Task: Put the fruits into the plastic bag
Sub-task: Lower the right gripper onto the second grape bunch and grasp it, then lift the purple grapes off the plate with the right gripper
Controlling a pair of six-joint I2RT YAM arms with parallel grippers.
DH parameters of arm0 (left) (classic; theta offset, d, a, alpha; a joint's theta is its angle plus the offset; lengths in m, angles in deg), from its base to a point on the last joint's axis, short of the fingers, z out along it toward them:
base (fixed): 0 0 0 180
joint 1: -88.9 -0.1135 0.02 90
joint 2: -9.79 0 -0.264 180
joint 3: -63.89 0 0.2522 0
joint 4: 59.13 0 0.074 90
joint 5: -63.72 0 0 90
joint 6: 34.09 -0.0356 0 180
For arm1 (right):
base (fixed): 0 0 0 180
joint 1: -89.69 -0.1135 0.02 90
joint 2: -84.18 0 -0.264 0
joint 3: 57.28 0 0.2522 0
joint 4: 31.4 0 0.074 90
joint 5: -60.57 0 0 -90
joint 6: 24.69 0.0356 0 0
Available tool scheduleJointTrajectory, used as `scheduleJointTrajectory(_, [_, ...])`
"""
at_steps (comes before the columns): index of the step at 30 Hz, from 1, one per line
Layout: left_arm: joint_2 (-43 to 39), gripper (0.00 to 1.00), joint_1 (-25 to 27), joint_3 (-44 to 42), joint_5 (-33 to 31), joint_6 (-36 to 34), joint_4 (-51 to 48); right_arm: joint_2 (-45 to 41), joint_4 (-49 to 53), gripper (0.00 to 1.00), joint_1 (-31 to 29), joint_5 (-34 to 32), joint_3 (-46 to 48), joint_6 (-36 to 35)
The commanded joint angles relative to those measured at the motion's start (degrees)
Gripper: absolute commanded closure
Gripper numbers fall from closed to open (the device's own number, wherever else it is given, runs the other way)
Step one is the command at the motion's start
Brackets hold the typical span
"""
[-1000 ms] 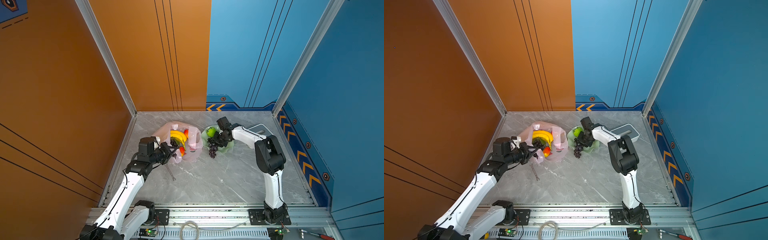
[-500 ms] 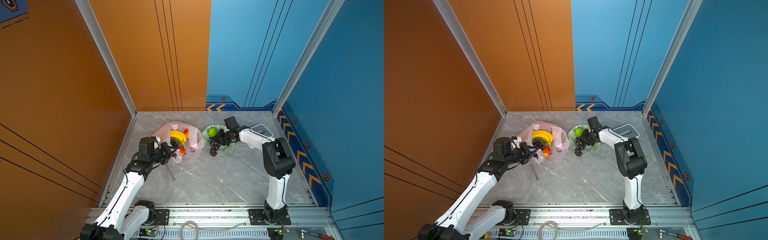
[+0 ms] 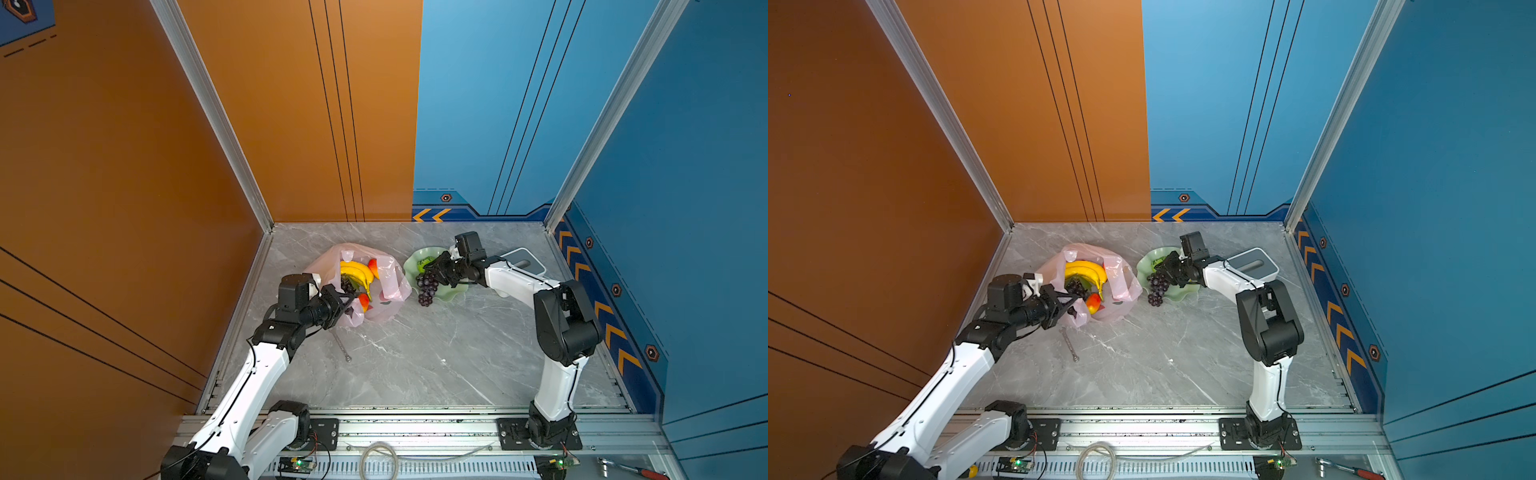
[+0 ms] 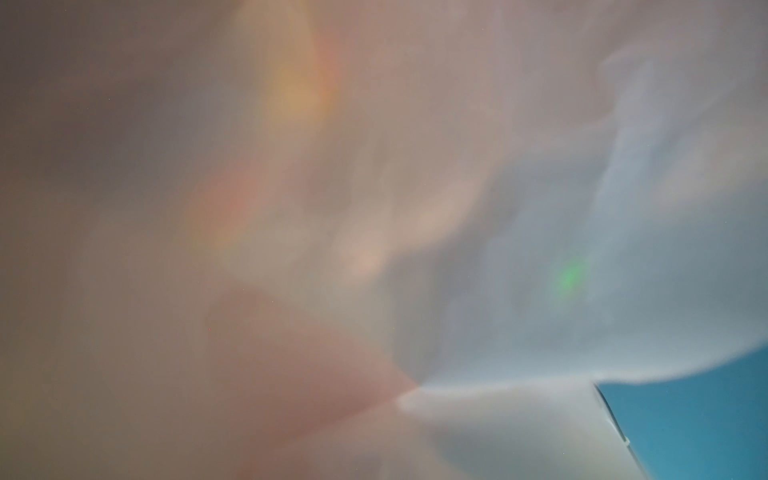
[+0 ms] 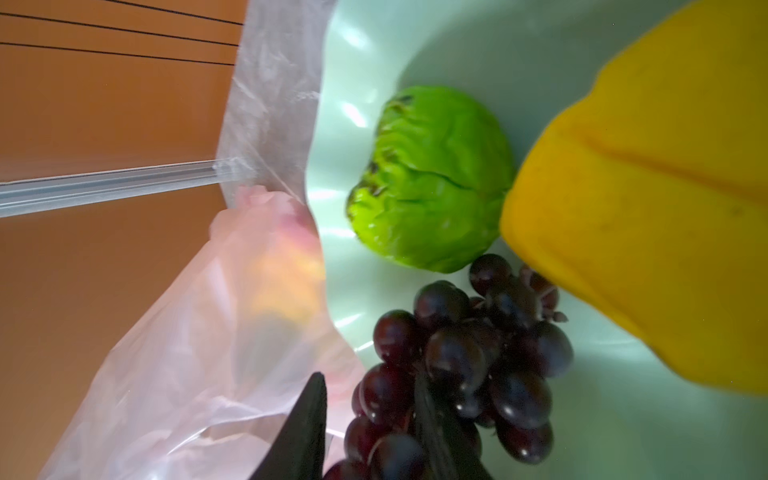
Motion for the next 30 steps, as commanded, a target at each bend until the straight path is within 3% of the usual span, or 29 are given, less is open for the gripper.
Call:
scheduleJointTrajectory(1, [-0.1, 1.00, -0.5, 1.1, 0.5, -1.4, -0.3, -2.6, -3.6, 0.67, 1.1, 0.7, 1.5, 1.4])
scheduleJointTrajectory(11, [-0.1, 1.00, -0.5, 1.3, 0.5, -2.1, -1.6, -3.9, -11.7, 0.73, 2.7, 0.4, 5.3, 3.4])
scheduleJointTrajectory(17, [-0.6, 1.00, -0.6, 1.1, 0.0, -2.1, -2.2, -5.2, -15.3, 0.82, 2.9, 0.9, 6.8, 3.9])
scheduleJointTrajectory(30, [-1.2, 1.00, -0.6, 0.5, -0.3, -2.0, -2.2, -10.6, -15.4, 0.82, 3.6, 1.0, 7.1, 3.8])
